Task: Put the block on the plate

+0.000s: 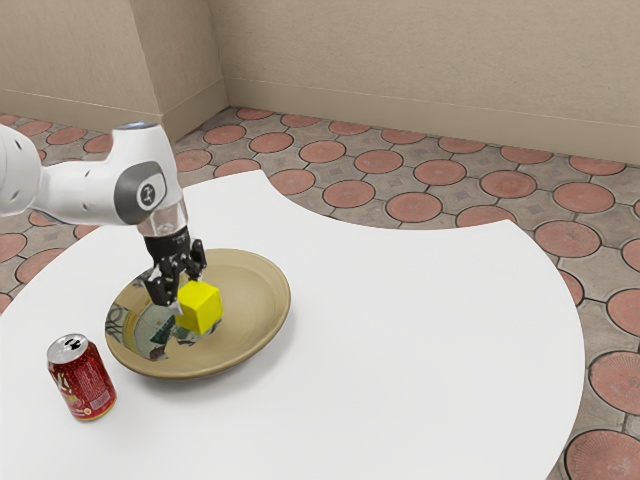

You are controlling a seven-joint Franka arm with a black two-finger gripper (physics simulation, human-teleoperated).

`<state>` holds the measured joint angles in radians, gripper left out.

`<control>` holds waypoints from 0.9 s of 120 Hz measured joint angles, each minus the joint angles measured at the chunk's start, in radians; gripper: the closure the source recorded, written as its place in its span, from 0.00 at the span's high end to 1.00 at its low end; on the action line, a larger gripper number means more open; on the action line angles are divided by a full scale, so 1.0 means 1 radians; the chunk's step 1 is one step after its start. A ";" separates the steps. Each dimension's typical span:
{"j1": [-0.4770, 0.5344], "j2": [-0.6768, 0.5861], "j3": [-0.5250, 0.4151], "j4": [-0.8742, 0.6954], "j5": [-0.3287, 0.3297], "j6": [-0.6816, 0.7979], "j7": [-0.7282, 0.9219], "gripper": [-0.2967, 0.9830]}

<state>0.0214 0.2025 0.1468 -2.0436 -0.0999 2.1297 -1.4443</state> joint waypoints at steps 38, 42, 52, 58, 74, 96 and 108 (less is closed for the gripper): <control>0.009 -0.002 -0.001 0.005 -0.002 -0.002 0.012 0.61; 0.009 -0.003 -0.001 0.005 -0.002 -0.002 0.013 0.63; 0.009 -0.004 -0.001 0.005 -0.002 -0.001 0.016 0.68; 0.009 -0.007 -0.001 0.005 -0.001 -0.002 0.018 0.69; 0.005 -0.018 -0.003 0.016 0.006 -0.012 0.020 0.73; -0.003 -0.030 -0.004 0.040 0.023 -0.052 0.024 0.75; -0.003 -0.038 -0.003 0.070 0.026 -0.080 0.040 0.76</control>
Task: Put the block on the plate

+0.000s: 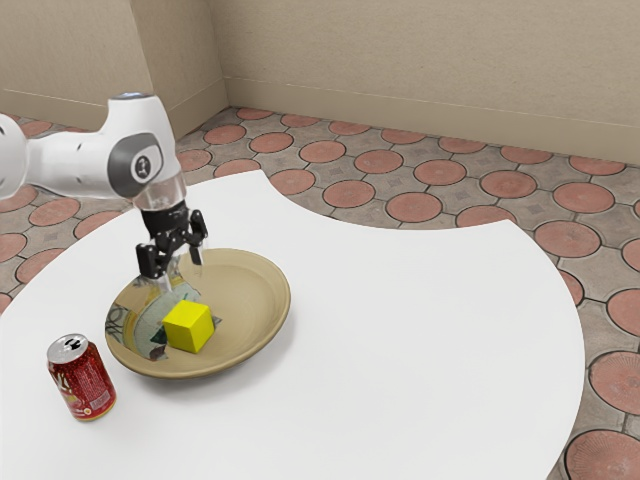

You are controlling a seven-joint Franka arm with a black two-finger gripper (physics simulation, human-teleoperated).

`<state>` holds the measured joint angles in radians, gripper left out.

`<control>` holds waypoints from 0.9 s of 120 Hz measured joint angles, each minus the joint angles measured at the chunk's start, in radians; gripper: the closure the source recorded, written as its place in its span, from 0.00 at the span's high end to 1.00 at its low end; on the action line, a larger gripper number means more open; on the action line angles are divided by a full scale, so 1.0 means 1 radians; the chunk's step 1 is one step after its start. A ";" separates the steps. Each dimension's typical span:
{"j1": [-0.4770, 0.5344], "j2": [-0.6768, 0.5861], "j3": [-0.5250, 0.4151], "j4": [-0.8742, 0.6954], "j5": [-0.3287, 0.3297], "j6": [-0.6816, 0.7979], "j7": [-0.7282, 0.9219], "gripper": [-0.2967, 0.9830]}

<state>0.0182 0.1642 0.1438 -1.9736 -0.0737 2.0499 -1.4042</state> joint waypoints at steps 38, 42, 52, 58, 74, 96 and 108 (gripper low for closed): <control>0.012 -0.061 0.005 0.066 0.043 -0.124 0.152 0.77; 0.013 -0.062 0.005 0.074 0.045 -0.139 0.177 0.77; 0.012 -0.067 0.005 0.083 0.057 -0.166 0.240 0.77; 0.011 -0.070 0.005 0.088 0.065 -0.178 0.288 0.77; 0.011 -0.080 0.006 0.104 0.098 -0.199 0.431 0.77; 0.014 -0.097 0.009 0.143 0.136 -0.212 0.685 0.77; 0.012 -0.110 0.010 0.150 0.142 -0.218 0.809 0.77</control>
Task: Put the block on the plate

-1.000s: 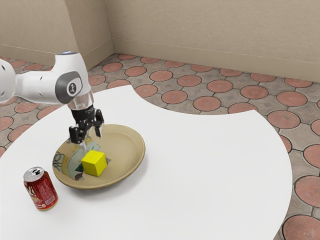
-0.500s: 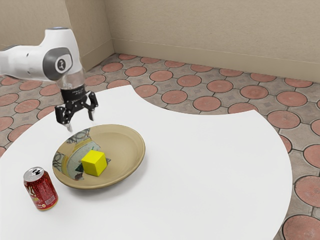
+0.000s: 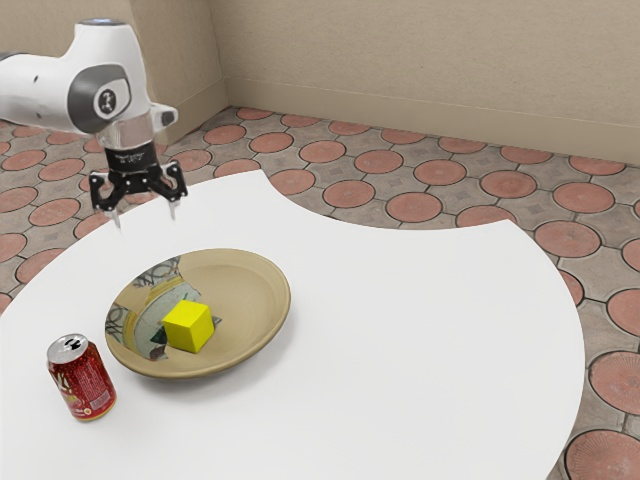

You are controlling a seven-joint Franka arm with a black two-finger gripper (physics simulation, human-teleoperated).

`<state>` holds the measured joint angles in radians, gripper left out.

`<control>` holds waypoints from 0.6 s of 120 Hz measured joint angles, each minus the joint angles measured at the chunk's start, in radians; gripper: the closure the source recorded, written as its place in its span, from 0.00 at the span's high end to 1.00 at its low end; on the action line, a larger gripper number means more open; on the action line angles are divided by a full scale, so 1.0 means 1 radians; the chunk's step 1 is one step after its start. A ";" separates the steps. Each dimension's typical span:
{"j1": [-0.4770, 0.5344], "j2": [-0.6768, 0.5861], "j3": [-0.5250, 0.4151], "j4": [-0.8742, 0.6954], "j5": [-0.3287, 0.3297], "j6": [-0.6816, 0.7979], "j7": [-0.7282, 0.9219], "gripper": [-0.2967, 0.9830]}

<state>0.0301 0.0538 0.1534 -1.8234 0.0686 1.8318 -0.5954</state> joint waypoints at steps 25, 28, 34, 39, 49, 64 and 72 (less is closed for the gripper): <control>-0.012 -0.045 0.001 0.027 0.005 -0.038 0.200 0.77; -0.014 -0.051 0.001 0.035 0.005 -0.048 0.219 0.77; -0.025 -0.057 0.011 0.059 0.006 -0.071 0.252 0.77; -0.032 -0.058 0.016 0.088 0.011 -0.090 0.277 0.77; -0.038 -0.060 0.019 0.131 0.022 -0.122 0.320 0.77; -0.041 -0.061 0.019 0.189 0.035 -0.168 0.376 0.77; -0.043 -0.062 0.018 0.205 0.041 -0.187 0.401 0.77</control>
<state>-0.0129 -0.0082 0.1718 -1.6185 0.1092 1.6444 -0.1943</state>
